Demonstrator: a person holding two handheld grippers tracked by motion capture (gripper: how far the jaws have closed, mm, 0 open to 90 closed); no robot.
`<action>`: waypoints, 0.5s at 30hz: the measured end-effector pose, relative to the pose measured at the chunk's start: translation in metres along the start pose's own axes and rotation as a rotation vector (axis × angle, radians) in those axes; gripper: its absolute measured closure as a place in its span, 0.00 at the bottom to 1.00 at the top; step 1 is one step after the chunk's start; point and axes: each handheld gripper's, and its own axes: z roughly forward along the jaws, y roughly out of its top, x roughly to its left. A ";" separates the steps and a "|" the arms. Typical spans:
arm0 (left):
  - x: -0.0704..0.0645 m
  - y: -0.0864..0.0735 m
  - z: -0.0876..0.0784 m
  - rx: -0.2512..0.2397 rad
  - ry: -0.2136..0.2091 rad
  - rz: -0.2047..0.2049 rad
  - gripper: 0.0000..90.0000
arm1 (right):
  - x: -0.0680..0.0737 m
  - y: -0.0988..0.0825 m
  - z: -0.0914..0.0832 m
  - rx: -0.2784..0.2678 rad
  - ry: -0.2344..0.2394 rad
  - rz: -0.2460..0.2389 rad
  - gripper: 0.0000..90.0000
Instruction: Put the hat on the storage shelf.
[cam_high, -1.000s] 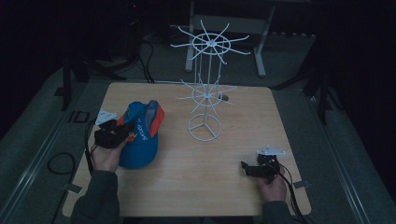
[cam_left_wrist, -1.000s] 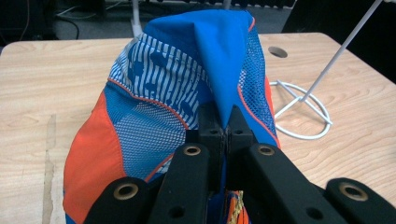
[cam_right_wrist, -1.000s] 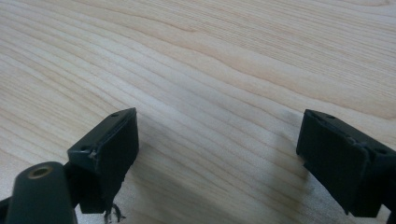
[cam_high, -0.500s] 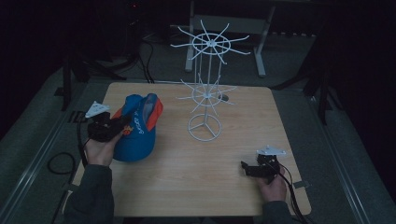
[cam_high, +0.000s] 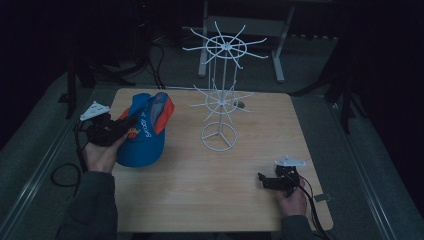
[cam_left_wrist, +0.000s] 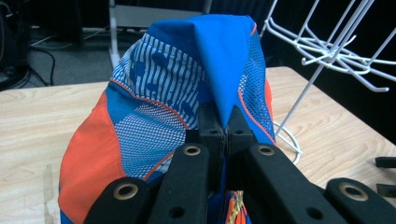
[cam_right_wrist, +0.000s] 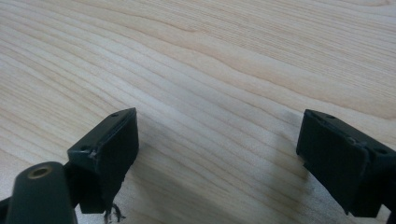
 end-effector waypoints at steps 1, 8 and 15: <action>0.000 0.001 0.000 -0.004 -0.004 0.003 1.00 | 0.000 0.000 0.000 0.000 0.000 0.000 0.14; 0.003 0.012 -0.001 -0.024 -0.040 0.021 1.00 | 0.000 0.000 0.000 -0.001 0.000 0.001 0.14; 0.004 0.025 -0.002 -0.037 -0.057 0.026 1.00 | 0.000 0.000 0.000 -0.002 0.000 0.002 0.14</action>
